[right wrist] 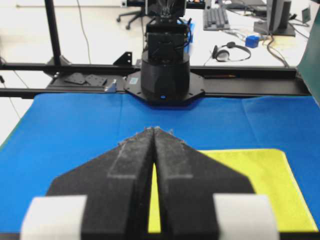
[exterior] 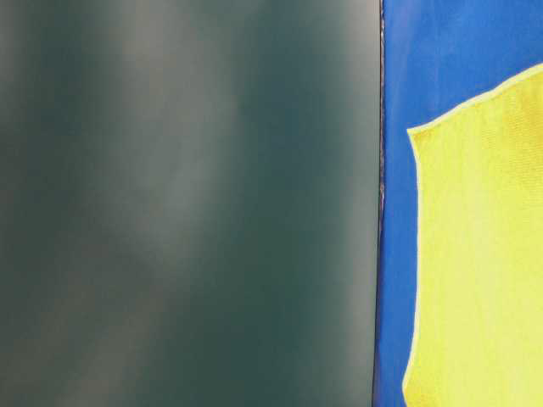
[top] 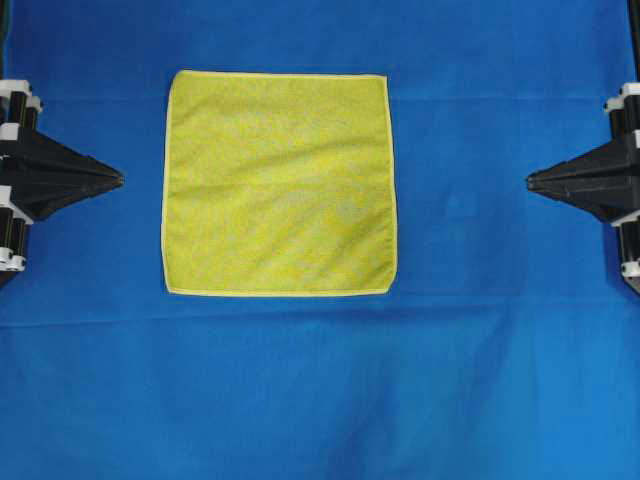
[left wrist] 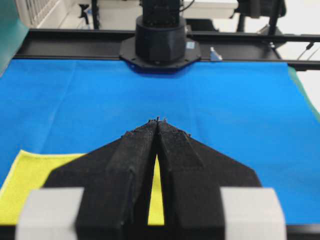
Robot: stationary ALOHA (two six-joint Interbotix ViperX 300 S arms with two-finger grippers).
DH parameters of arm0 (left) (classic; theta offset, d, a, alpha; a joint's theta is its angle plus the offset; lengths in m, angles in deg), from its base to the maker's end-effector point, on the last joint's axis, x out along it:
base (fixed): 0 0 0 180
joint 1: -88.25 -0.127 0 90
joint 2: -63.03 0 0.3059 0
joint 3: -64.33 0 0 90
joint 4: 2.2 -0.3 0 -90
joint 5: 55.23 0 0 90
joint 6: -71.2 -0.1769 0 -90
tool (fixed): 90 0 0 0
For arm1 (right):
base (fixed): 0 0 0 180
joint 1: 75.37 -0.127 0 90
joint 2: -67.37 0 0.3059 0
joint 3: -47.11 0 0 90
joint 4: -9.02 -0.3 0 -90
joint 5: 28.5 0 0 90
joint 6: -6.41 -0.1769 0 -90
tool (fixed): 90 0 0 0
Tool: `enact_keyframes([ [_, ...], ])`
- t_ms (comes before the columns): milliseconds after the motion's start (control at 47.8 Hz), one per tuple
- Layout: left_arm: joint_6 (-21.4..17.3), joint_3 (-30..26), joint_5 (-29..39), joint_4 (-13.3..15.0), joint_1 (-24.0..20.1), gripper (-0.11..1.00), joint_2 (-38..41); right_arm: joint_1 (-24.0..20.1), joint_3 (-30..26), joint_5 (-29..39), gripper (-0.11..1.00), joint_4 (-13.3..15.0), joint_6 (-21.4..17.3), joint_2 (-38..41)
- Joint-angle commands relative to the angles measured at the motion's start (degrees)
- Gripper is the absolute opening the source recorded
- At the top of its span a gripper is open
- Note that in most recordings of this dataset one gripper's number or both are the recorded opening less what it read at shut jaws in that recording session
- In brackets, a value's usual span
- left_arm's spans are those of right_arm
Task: Fold the yellow towel.
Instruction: 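Move both grippers to the towel's two far corners and grasp them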
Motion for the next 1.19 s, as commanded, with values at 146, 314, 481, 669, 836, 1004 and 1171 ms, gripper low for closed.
enact_keyframes([
  [146,-0.53,-1.05,4.66,1.05,-3.16,0.00,0.88,4.48,-5.01,4.31,0.00,-0.35,-0.79,5.63],
  [314,-0.70,-0.88,6.77,1.05,-7.38,0.00,1.67,9.67,-9.14,8.79,0.00,-0.09,-0.53,11.78],
  [481,-0.70,-0.70,7.29,1.05,-12.66,0.00,5.54,15.12,-11.60,9.32,0.00,-0.09,-0.44,18.54],
  [669,-0.70,-0.70,5.89,0.97,-18.98,0.14,12.92,21.01,-15.38,10.37,0.04,-0.09,-0.44,28.65],
  [836,-0.79,-0.62,2.02,1.05,-25.31,0.63,21.09,25.40,-20.74,12.48,0.51,0.62,0.00,39.29],
  [1004,-1.23,-1.14,-2.20,0.97,-29.79,0.87,30.23,28.65,-25.05,12.66,0.60,1.58,0.18,48.87],
  [1171,-2.90,-2.64,-5.89,1.05,-32.87,0.85,39.99,29.97,-28.48,12.74,0.59,2.29,0.26,57.22],
])
